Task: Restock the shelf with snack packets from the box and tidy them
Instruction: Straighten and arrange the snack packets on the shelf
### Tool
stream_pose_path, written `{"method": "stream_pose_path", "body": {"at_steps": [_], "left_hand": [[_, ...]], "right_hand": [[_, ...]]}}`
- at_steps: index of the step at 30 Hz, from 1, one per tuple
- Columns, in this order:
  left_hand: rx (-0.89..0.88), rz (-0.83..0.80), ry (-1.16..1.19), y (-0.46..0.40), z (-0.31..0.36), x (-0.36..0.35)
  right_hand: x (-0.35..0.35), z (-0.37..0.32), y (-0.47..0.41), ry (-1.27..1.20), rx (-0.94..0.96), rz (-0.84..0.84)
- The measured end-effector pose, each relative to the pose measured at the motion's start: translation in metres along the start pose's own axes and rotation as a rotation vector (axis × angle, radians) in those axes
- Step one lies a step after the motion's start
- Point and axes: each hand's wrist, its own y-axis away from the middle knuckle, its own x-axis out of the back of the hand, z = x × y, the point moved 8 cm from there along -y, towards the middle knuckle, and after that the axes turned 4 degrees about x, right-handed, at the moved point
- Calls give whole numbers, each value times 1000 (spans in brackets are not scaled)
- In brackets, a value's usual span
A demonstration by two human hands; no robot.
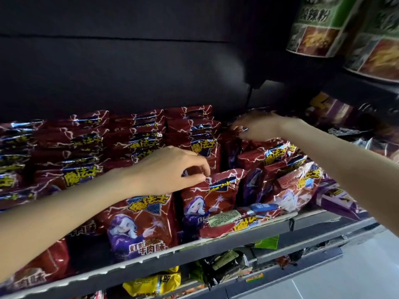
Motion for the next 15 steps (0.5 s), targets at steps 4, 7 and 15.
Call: {"method": "stream_pose_path", "body": {"at_steps": [4, 7, 15], "left_hand": [[53, 21, -5, 1, -5, -2], [95, 29, -21, 6, -11, -4], [99, 83, 139, 15, -14, -9]], "right_hand": [[5, -1, 0, 21, 46, -14], [6, -5, 2, 49, 115, -23], [12, -41, 2, -130, 304, 106]]}}
